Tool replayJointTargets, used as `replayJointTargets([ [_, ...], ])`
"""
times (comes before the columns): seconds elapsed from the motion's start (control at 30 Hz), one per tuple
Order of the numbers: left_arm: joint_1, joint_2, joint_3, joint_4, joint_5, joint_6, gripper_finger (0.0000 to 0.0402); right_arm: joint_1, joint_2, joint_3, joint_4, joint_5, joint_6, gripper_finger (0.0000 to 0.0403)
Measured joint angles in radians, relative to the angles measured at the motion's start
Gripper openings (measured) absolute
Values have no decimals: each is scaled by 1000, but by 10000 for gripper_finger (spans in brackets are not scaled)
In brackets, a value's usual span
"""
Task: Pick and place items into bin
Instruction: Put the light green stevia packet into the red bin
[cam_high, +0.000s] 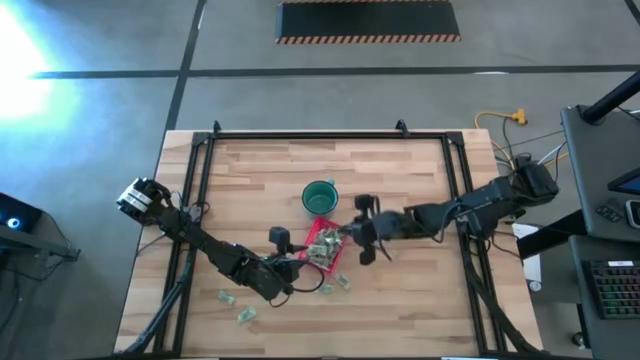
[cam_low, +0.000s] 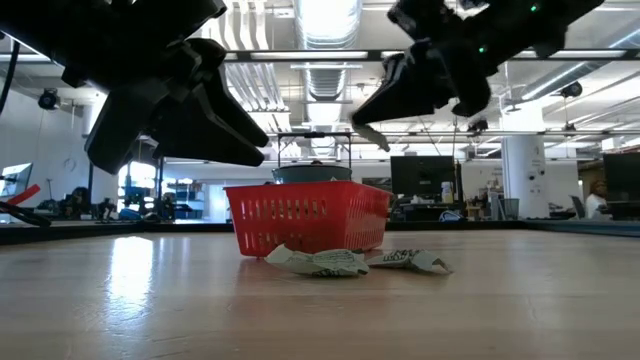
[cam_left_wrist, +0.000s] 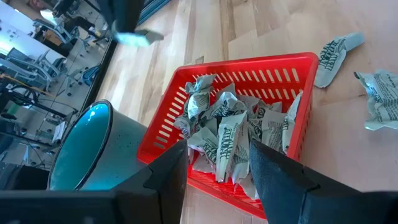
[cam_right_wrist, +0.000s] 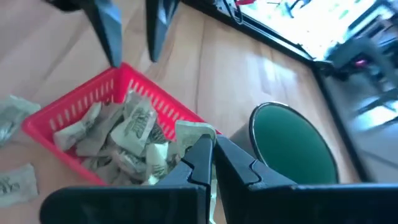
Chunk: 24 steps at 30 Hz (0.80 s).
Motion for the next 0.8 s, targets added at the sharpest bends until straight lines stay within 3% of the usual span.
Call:
replayJointTargets([
  [0.33,0,0,-11,0,0,0,156,-81,0,-33,109,-164,32,8],
  [0.6,0,0,-10,0,0,0,156,-82,122,-38,262,-167,-11,8],
  [0.8,0,0,-11,1,0,0,156,-87,192,-1,269,-163,-57,9],
])
